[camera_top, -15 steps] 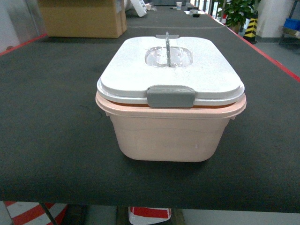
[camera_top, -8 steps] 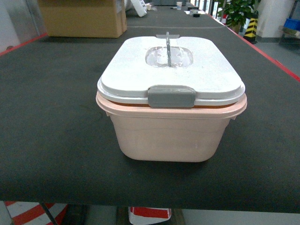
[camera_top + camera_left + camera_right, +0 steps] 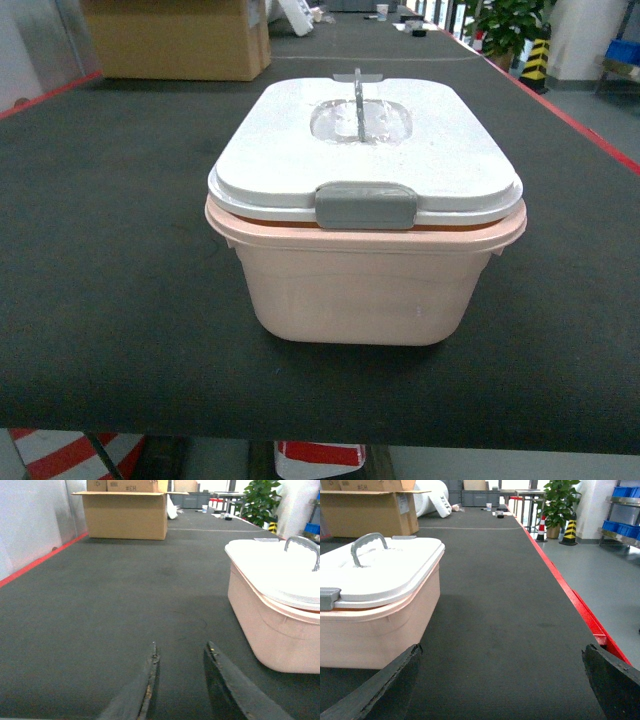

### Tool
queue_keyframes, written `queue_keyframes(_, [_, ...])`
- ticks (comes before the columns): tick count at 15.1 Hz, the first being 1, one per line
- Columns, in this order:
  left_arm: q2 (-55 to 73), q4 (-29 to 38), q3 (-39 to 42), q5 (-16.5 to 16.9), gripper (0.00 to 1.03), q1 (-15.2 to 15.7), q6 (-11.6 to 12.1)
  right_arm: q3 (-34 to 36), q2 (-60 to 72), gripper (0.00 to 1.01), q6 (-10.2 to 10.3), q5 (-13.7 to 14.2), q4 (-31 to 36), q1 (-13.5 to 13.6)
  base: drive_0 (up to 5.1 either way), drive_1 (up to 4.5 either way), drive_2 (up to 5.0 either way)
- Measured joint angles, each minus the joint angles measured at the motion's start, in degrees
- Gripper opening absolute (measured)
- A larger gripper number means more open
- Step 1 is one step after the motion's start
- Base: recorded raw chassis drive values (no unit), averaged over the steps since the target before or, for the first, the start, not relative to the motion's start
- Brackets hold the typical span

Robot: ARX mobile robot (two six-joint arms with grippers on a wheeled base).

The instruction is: Pick capacitor and pack into box

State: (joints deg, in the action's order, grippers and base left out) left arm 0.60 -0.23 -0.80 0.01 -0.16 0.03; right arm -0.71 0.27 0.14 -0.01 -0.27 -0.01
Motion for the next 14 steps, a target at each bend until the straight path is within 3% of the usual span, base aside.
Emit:
queue_keyframes(2, [0.0, 0.0, 0.0, -0.02, 0.39, 0.0, 0.0, 0.0, 0.0, 0.98, 0.0, 0.0, -0.04, 0.0, 0.0, 0.0, 0.0])
queue_keyframes(7, [0.0, 0.0, 0.0, -0.04, 0.99, 0.0, 0.0, 0.0, 0.0, 0.98, 0.0, 0.0, -0.02, 0.0, 0.0, 0.0, 0.0])
queue_keyframes(14, [0.0, 0.0, 0.0, -0.04, 0.98, 0.0, 0.0, 0.0, 0.0, 0.98, 0.0, 0.0, -0.02, 0.0, 0.0, 0.0, 0.0])
